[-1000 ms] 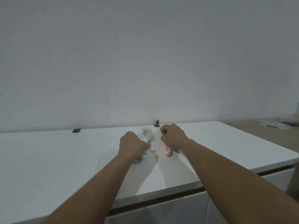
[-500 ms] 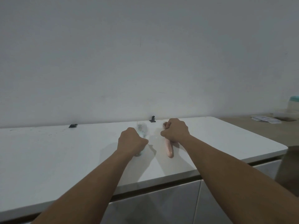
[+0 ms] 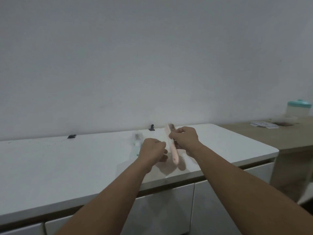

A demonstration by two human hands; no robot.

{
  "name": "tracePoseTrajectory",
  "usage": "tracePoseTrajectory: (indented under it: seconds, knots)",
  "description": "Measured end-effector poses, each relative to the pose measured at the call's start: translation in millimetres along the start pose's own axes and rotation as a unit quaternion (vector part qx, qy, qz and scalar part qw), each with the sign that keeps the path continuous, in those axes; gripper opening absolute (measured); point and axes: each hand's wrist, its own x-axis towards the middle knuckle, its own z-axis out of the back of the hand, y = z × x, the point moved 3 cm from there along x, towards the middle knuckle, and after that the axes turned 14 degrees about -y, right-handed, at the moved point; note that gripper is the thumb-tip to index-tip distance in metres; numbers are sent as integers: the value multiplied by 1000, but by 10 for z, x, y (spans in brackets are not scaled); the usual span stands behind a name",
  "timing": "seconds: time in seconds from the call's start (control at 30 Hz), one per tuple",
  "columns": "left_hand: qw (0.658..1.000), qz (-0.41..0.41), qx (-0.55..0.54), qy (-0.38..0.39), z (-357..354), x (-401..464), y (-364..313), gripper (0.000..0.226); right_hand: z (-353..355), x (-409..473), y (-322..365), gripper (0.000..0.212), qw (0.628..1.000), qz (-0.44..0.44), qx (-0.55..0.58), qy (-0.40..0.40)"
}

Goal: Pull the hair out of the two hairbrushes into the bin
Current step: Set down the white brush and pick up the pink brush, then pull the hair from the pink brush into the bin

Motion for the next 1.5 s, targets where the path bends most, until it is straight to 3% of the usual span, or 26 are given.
tracePoseTrajectory:
  seconds: [0.13,0.43,0.57,0.83,0.97,1.1,1.2,1.5]
  knots:
    - [989,61,-107,86,-132,-155,-123,32,192,-84,53,23,998,-1,68,1]
    - [976,69,-103,180,-462,-539,-153,74,953,-165,63,22,998,13,62,12]
    - [971,67,-76,218,-661,-748,-177,58,1321,-208,14,33,998,42,35,2]
    - [977,37,-54,202,-1131,-1070,-105,35,1941,-368,-169,52,994,92,-38,-50]
    - [974,35,-50,220,-1311,-1276,-7,18,2190,-451,-377,60,997,63,-25,-39]
    - [971,23,-26,237,-1484,-1441,225,35,2429,-551,-663,45,999,17,13,-28]
    - [971,31,-16,239,-1621,-1555,475,34,2560,-703,-898,26,999,-14,30,-4]
    - [961,100,14,259,-1954,-2005,1328,23,2840,-1006,-1989,23,996,-76,-5,-53]
